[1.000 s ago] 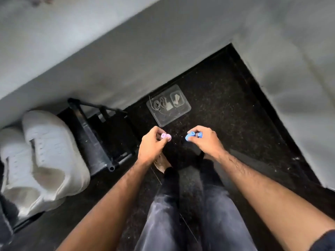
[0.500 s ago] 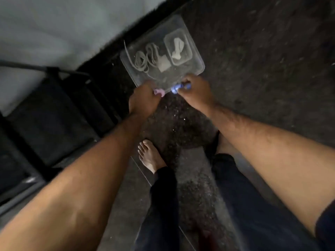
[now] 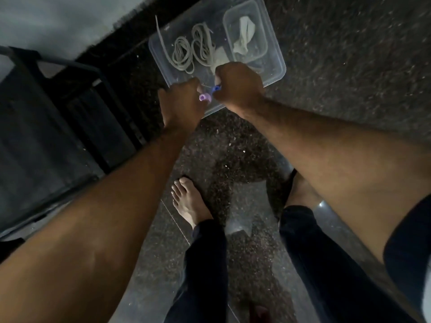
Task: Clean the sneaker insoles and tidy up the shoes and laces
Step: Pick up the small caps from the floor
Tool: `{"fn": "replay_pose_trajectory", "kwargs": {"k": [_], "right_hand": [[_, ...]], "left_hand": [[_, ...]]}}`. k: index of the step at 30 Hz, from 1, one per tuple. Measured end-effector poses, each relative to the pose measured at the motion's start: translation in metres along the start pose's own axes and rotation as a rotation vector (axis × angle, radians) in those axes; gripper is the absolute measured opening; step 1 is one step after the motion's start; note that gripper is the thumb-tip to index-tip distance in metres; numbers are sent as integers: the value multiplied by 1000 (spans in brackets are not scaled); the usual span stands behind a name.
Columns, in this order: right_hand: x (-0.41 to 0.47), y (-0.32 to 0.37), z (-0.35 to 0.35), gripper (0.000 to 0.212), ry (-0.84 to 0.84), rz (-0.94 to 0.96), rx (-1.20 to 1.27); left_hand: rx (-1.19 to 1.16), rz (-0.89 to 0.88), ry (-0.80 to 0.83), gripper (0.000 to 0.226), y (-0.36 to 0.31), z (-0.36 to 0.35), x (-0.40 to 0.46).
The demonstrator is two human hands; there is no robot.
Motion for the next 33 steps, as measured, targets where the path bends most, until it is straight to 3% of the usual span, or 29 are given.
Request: {"fn": "replay_pose_trajectory", "kwargs": {"k": [5,11,17,20,22,23,27,29,31,33], "right_hand": [[5,0,-10,28,30,60,-120],[5,-11,-14,32,16,15,-31],[2,-17,-17,23,28,-46,61],[0,-19,-13,22,18,-58,265],[-4,-21,-4,9,-4,-87,430],[-8,-23,-2,6,2,-130,555],[-30,-39,4,28,-106,-402,1323],[-40,-50,2,22,-112,-478,1462],[-41,-56,2,10,-62,-395,1317],[-38,-61,5,7,-49,-264,995]], "left_hand": [[71,-38,19,30,-4,-4,-2],[0,-46,52,34,2,-9,3],[-76,-48,66,18,5,-1,-9],[-141,-84,107,34,3,0,-14],[-157,-124,127,42,1,0,-15],[-185,-140,136,44,-1,1,-15],[-301,-186,178,53,-7,-3,-14],[-295,-217,204,57,-12,-8,-14],[-256,-256,235,61,-20,-12,-15],[-205,-282,260,65,-28,-15,-16]]}}
Point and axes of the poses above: each hand's wrist, its own x-axis towards the middle knuckle, its own z-axis out of the back of the hand, y = z × x, the point moved 8 cm from there along x, towards the middle knuckle, and after that the axes turned 6 degrees about z, right-handed, at the moved point
